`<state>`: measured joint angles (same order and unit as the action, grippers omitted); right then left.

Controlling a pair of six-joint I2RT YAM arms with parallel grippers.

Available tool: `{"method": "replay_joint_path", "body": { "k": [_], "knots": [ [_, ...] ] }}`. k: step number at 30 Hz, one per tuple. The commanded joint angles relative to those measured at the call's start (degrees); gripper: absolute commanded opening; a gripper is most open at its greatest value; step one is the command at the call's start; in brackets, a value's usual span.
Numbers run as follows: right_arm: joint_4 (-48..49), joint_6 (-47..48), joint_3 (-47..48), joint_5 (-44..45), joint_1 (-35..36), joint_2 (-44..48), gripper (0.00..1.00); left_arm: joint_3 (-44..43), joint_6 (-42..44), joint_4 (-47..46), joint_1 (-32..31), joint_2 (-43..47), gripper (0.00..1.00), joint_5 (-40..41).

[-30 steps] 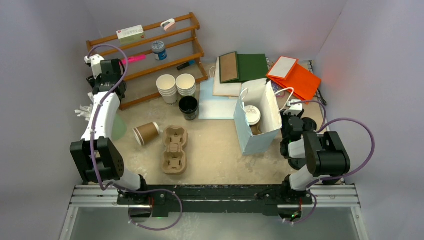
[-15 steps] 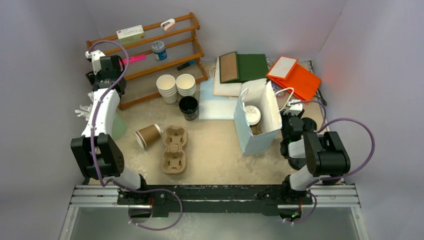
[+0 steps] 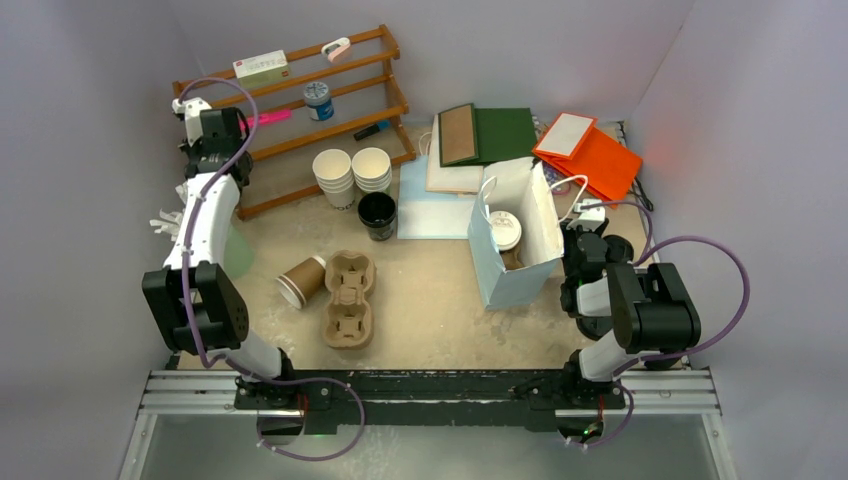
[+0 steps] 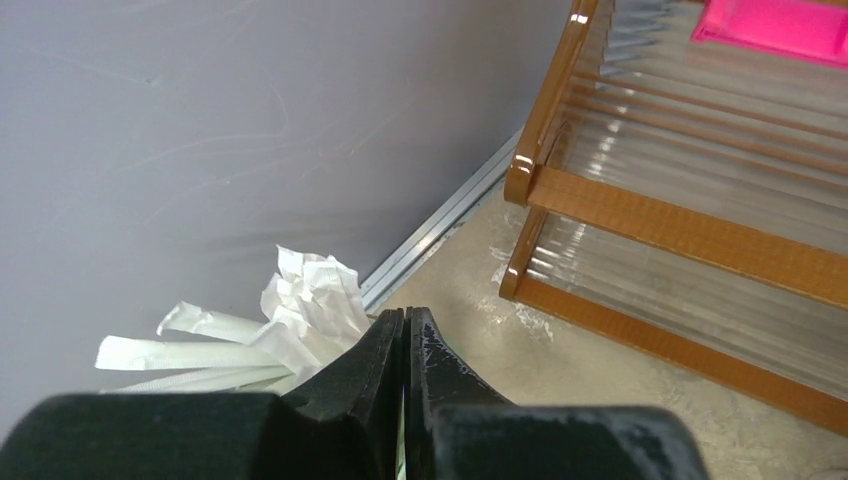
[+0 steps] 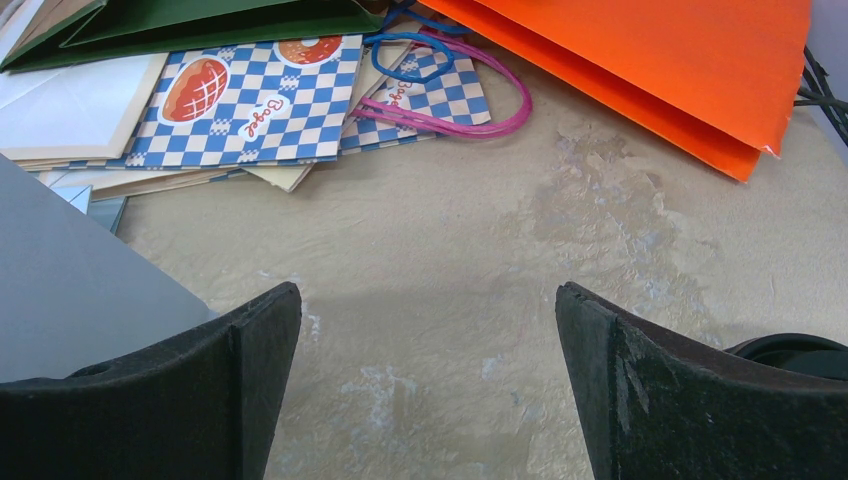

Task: Pack the takeout coffee

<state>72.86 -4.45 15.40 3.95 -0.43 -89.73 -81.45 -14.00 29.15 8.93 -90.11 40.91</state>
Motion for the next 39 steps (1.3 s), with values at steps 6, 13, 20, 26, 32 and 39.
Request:
{"method": "replay_joint_path", "body": {
  "k": [6, 13, 20, 26, 32, 39],
  "knots": [
    [3.5, 0.8, 0.6, 0.7, 0.0, 0.0, 0.99, -13.4, -1.7, 4.8, 0.1, 2.9, 0.0, -1.0],
    [3.7, 0.8, 0.6, 0.7, 0.0, -0.1, 0.99, -22.1, -5.2, 9.0, 0.0, 5.4, 0.0, -9.3],
    [4.1, 0.8, 0.3, 0.4, 0.0, 0.0, 0.99, -22.3, -15.5, 1.9, -0.7, 11.6, 0.0, -31.7],
    [-0.6, -0.9, -0.6, 4.6, -0.1, 8.1, 0.99, -23.8, -19.7, -5.8, -11.2, 11.8, 0.0, -36.6],
    [-27.4, -5.7, 3.9, 7.8, 0.0, 21.5, 0.99, -29.5, -24.1, -10.5, -20.8, 7.5, 0.0, -44.5],
    [-37.3, -8.0, 3.2, 3.3, 0.0, 29.8, 0.99, -29.6, -25.9, -17.4, -33.9, 5.7, 0.0, -50.3]
  ]
}}
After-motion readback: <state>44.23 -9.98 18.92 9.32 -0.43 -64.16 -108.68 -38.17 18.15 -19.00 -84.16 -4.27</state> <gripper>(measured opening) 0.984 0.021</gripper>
